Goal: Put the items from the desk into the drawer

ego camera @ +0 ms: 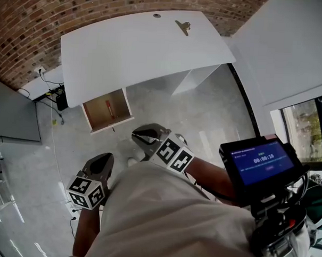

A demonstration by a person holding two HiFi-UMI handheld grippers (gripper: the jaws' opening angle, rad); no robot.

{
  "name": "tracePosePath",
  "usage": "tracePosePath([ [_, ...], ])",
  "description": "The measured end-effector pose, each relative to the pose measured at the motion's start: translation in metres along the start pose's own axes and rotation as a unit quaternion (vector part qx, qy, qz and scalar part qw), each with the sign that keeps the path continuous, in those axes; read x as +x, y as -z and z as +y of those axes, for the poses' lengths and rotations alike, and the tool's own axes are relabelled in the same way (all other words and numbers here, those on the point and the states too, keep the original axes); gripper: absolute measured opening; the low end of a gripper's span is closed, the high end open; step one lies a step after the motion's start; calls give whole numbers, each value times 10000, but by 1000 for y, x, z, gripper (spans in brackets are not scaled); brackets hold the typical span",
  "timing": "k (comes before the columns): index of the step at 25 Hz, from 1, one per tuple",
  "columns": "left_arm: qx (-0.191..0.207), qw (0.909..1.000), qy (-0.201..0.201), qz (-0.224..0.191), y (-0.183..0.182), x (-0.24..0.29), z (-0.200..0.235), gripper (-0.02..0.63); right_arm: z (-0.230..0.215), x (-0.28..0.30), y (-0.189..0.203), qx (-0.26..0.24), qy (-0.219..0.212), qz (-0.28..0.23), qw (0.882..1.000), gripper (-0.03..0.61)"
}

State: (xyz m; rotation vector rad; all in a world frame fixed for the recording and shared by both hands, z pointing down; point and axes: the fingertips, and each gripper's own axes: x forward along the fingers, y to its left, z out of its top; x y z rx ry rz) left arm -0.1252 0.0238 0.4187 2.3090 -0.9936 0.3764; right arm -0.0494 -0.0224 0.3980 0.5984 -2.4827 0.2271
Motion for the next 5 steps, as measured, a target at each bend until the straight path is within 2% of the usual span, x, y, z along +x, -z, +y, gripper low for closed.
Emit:
tracePosePath([
  [5,46,9999,146,0,1,10,-6,8,-4,-8,12,40,114,125,9998,17],
])
